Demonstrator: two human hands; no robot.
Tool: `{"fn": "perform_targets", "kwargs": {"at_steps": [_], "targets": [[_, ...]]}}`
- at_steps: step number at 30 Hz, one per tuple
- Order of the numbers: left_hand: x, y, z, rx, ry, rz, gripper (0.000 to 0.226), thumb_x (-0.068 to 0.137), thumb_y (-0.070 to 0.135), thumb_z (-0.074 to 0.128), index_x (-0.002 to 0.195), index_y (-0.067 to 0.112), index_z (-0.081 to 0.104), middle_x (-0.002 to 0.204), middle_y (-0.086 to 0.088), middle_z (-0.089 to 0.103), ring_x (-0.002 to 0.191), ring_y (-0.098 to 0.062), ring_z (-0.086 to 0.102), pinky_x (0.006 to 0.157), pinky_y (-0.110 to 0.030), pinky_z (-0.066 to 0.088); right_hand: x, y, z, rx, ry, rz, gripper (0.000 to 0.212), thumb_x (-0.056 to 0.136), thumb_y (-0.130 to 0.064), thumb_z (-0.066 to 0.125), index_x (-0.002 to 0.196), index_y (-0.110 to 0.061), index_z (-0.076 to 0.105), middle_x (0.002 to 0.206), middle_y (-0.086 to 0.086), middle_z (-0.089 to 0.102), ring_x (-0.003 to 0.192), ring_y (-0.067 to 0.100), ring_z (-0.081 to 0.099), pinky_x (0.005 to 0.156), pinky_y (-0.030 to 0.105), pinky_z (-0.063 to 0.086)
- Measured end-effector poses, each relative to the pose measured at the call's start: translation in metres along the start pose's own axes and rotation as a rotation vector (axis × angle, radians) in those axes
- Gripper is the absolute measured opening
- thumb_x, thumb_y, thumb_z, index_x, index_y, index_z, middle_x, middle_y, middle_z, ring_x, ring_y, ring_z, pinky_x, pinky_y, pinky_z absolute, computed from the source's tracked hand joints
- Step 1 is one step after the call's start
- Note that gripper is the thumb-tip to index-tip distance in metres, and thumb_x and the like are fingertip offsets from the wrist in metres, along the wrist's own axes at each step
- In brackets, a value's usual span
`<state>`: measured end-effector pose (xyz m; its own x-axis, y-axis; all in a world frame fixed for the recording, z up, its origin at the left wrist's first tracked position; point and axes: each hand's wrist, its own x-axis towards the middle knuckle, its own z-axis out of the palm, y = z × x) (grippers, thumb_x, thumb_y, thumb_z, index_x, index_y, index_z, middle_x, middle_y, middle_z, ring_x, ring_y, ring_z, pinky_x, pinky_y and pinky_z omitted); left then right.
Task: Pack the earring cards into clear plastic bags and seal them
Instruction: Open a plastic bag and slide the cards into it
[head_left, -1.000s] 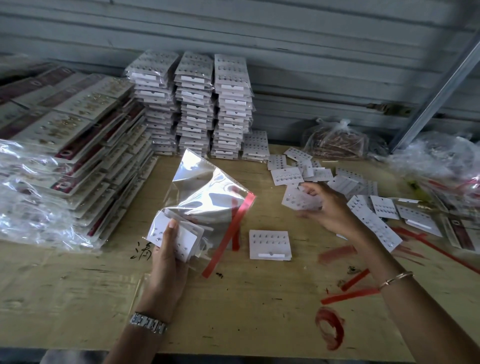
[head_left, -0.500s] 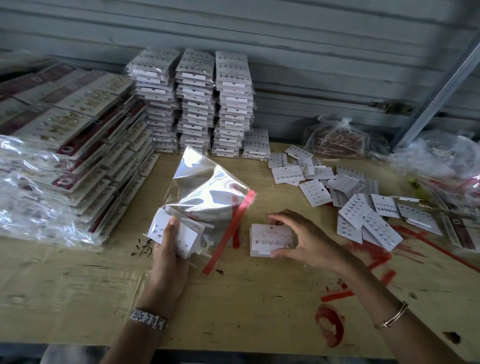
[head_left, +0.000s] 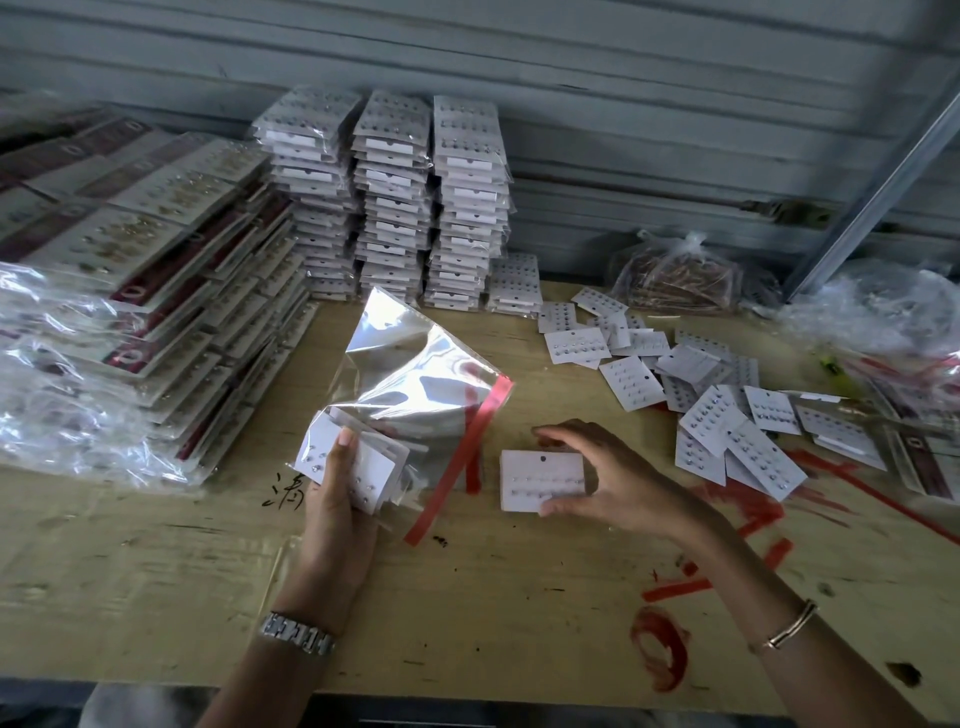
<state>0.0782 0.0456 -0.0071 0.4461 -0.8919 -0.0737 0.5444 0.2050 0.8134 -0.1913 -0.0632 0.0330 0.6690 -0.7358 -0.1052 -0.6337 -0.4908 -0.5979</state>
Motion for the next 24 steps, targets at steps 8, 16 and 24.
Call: {"fn": "perform_targets", "kwargs": {"at_steps": [8,16,24], "targets": [[0.001,-0.001,-0.002,-0.058,0.007,-0.021,0.046,0.099,0.039,0.050,0.129,0.005,0.058,0.111,-0.022,0.068,0.091,-0.027,0.068,0.075,-0.033,0.060,0.010,0.006,-0.001,-0.080,-0.041,0.029,0.063,0.089,-0.053,0.056,0.142,-0.020,0.047,0.134,-0.009,0.050,0.123,0.003,0.044,0.101,0.021,0.039],[0.000,0.000,-0.001,-0.016,-0.009,-0.010,0.035,0.102,0.038,0.045,0.114,0.016,0.070,0.106,-0.017,0.072,0.089,-0.026,0.068,0.077,-0.032,0.058,0.014,0.011,0.003,-0.043,-0.065,0.031,0.062,0.088,-0.052,0.058,0.139,-0.018,0.052,0.116,-0.010,0.051,0.109,0.003,0.052,0.095,0.024,0.047],[-0.001,0.002,0.000,-0.041,-0.010,0.001,0.055,0.099,0.038,0.048,0.138,-0.001,0.047,0.104,-0.017,0.069,0.085,-0.024,0.070,0.075,-0.033,0.060,0.006,0.012,0.003,0.217,-0.087,0.074,0.047,0.077,-0.059,0.068,0.116,-0.037,0.058,0.109,-0.019,0.062,0.100,-0.002,0.061,0.086,0.022,0.053]]}}
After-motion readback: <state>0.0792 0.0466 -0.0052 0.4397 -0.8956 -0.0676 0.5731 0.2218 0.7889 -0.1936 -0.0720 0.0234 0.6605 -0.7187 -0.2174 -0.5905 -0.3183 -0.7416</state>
